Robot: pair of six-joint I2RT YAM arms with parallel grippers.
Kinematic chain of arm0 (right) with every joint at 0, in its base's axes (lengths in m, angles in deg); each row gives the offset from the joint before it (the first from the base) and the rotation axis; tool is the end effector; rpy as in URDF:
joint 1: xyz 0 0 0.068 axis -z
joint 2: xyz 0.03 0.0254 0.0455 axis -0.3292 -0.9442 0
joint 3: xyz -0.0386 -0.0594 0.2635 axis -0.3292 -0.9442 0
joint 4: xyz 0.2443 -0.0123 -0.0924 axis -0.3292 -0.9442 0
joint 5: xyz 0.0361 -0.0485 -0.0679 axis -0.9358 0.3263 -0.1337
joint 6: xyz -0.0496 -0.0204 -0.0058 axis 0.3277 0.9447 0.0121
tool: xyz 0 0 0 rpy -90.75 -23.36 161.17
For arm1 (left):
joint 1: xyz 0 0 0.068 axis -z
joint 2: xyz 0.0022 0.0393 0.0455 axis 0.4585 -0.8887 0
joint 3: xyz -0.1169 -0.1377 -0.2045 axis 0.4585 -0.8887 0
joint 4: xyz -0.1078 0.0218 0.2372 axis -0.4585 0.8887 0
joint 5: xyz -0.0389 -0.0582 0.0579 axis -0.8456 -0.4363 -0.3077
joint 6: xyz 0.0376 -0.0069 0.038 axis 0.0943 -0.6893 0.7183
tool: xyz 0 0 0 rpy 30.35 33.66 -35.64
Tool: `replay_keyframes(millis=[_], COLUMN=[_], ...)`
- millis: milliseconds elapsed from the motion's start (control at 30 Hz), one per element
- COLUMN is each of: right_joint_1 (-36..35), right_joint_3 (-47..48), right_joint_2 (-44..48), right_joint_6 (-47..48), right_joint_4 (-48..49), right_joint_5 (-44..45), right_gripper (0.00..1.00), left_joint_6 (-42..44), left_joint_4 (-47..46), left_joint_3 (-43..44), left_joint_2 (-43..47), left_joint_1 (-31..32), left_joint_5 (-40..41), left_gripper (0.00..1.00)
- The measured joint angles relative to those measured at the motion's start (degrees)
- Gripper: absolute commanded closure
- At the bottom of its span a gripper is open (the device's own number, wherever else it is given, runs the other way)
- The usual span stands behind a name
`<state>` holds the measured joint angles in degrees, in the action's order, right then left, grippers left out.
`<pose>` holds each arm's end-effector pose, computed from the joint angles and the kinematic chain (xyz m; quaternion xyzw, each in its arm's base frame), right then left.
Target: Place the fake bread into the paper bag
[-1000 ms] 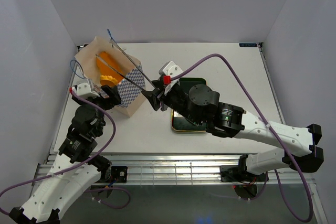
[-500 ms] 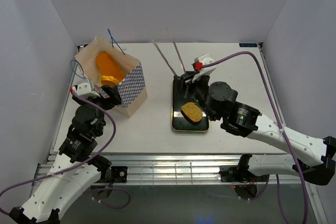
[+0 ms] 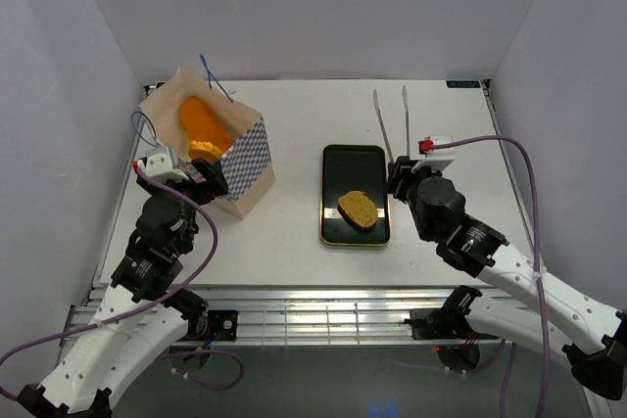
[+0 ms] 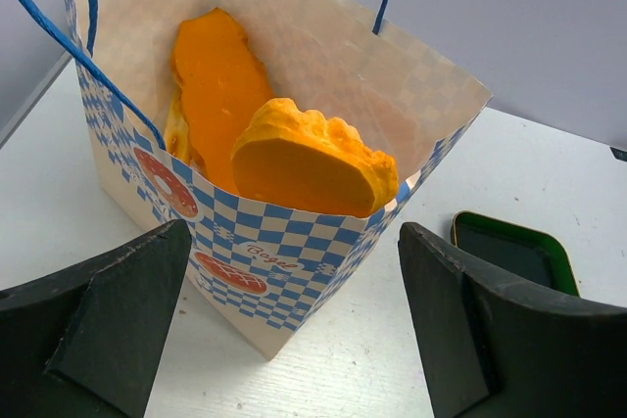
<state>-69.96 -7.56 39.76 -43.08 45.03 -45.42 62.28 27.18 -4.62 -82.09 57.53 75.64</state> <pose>0.1366 0.1280 0.3433 0.0112 0.7293 0.0907 0.6781 0.1217 -0.0475 0.3393 -0.1148 0.7277 -0.0519 0.6742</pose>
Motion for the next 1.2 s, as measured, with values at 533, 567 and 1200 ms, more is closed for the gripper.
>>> replay_keyframes(millis=[533,567,1200], right_joint_1=[23.0,23.8,27.2], right_joint_3=[-15.7,-15.9,-19.0], right_joint_2=[-6.9,-8.6,-19.5], right_joint_6=[-12.3,-12.8,-14.7], right_joint_4=[-1.3,-1.3,2.6], right_joint_5=[-9.9,-10.5,-19.0], right_gripper=[0.48,0.49,0.42], left_joint_6=[0.0,0.0,0.0], left_joint_4=[0.0,0.0,0.0], left_joint_3=[0.0,0.0,0.0], left_joint_2=[-0.8,-0.8,-0.7], left_joint_1=[0.0,0.0,0.0], left_joint_5=[-0.4,-0.4,-0.4], left_gripper=[0.03,0.03,0.03])
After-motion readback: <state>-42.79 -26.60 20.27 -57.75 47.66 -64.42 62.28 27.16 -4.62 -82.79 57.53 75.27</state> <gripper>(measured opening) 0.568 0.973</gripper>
